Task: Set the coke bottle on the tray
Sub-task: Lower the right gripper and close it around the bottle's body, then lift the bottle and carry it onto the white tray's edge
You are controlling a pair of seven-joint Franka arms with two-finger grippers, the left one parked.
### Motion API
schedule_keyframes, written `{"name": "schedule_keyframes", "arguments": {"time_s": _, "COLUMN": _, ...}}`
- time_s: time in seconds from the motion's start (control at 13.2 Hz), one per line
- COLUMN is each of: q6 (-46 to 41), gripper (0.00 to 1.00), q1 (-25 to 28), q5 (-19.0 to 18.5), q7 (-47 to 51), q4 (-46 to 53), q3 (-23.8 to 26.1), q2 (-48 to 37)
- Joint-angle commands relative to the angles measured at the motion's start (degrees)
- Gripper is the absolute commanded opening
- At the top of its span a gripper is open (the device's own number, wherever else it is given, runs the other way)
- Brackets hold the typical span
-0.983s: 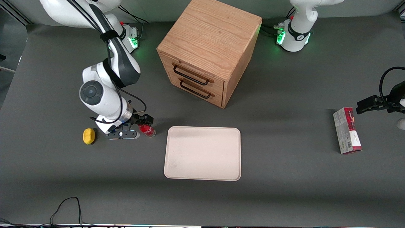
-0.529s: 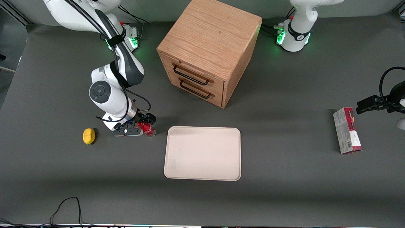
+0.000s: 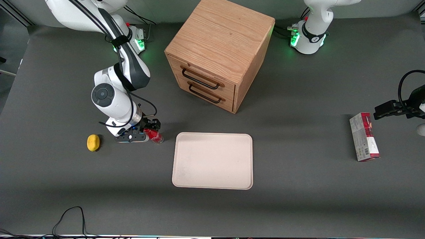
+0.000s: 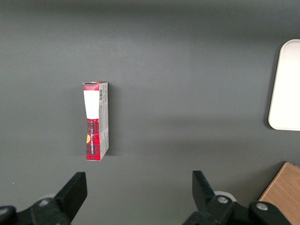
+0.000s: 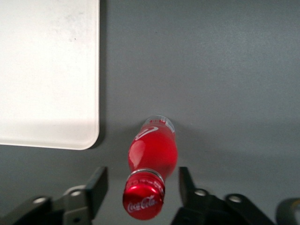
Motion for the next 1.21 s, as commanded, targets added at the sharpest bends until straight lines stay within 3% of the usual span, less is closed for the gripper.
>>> {"name": "schedule_keyframes", "arguments": {"time_s": 0.0, "q6": -3.27, "gripper": 0.03, "q1": 0.29, "q5": -0.32, "q7": -1.14, "q4": 0.67, "q3": -0.69, "q2": -1.76}}
{"name": "schedule_keyframes", "arguments": {"time_s": 0.61, "q6": -7.94, "gripper": 0.0, "q1": 0.2, "q5": -0.32, "q7": -1.67, "q4": 5.66, "q3": -1.48, "q2": -2.2}}
{"name": "schedule_keyframes", "arguments": {"time_s": 0.91, "q6": -28.9, "gripper": 0.0, "q1": -1.64, "q5": 0.3, "q7": -1.67, "q4": 28.12, "q3": -2.01, "q2": 2.71}}
{"name": "schedule_keyframes", "arguments": {"time_s": 1.13, "q6": -45.33, "gripper": 0.0, "q1": -2.52, "q5": 0.47, "q7": -1.32, "q4": 49.72, "q3": -2.45, "q2": 12.09}}
